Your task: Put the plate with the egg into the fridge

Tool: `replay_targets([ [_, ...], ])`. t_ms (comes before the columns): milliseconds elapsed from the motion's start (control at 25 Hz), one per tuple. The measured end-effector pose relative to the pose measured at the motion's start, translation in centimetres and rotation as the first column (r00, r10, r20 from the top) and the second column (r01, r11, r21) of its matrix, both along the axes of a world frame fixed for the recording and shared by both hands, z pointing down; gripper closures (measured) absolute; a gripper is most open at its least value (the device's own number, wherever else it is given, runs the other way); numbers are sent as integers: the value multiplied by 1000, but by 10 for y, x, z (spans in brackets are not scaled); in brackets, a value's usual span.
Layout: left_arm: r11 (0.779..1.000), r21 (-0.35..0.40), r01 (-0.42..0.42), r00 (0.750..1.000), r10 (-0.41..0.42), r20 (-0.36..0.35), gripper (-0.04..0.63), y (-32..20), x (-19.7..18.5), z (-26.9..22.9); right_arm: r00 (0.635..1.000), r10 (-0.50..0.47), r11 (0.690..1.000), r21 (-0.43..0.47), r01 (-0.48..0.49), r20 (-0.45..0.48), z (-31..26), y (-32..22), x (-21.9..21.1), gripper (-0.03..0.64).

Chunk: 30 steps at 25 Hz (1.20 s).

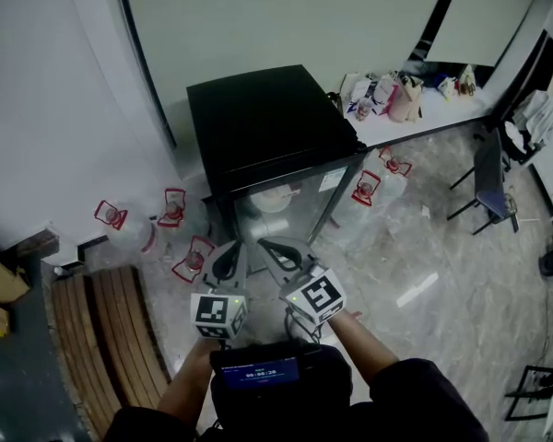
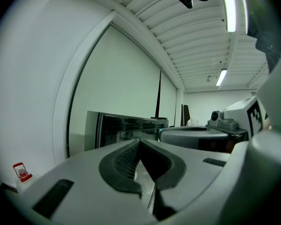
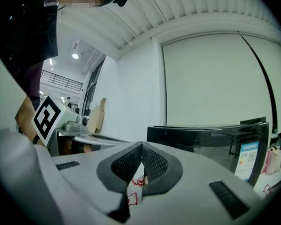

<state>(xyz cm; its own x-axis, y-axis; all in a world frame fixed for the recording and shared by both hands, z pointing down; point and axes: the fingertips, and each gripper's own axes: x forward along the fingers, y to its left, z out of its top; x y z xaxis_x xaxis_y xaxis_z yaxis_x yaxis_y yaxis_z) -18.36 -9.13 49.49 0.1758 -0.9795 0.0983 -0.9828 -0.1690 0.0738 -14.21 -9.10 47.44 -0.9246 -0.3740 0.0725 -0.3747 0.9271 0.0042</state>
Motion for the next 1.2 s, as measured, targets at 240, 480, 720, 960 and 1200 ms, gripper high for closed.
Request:
replay_targets([
  [240,1000,5,-13,1000,13,-3,586,-17,23,-6,997,56,998,-25,-54,60,-12,-19,22,607],
  [480,999,13,-32,999,32,-4,586,-32,41,-14,994,64,997,26,-67,91,-22,-33,33,609],
  [720,999,5,-39,999,39,2,586,-39,52,-12,994,70,997,20,-72,84,-23,-39,44,609],
  [960,999,6,-43,999,43,15,586,-44,59,-12,990,68,997,22,-71,121,-23,-43,48,609],
  [1200,999,-2,-44,999,44,18,586,-48,66,-9,994,67,997,26,-69,83,-23,-48,57,609],
])
